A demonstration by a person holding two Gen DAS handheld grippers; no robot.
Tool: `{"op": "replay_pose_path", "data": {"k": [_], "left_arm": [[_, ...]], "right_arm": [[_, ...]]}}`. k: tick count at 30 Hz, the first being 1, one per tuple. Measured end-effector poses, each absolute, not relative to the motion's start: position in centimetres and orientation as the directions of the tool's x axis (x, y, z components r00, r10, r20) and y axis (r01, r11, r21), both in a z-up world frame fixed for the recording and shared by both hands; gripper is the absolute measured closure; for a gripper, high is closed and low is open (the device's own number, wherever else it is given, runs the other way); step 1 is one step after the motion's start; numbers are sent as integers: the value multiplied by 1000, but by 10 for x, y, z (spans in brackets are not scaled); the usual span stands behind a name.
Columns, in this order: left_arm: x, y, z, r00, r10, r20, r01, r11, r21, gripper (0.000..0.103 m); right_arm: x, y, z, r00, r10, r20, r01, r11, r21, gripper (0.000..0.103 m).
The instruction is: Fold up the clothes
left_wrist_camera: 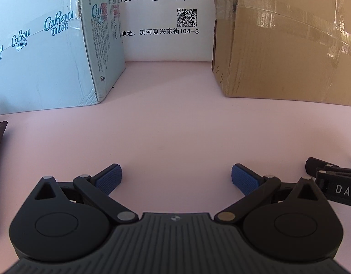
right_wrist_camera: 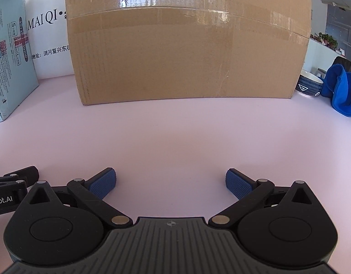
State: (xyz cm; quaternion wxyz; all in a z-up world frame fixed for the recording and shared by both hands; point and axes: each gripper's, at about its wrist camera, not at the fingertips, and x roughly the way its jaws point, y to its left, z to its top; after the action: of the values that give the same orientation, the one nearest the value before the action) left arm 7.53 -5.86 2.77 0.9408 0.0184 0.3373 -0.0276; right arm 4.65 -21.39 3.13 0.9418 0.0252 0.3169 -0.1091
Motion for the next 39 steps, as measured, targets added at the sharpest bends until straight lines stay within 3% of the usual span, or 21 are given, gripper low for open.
{"op": "replay_pose_path", "data": {"k": [39], "left_arm": [[77, -59, 29, 772, -40, -635, 65, 998, 16, 0]], "right_arm": [[47, -214, 31, 777, -188, -601, 227, 974, -11, 0]]}}
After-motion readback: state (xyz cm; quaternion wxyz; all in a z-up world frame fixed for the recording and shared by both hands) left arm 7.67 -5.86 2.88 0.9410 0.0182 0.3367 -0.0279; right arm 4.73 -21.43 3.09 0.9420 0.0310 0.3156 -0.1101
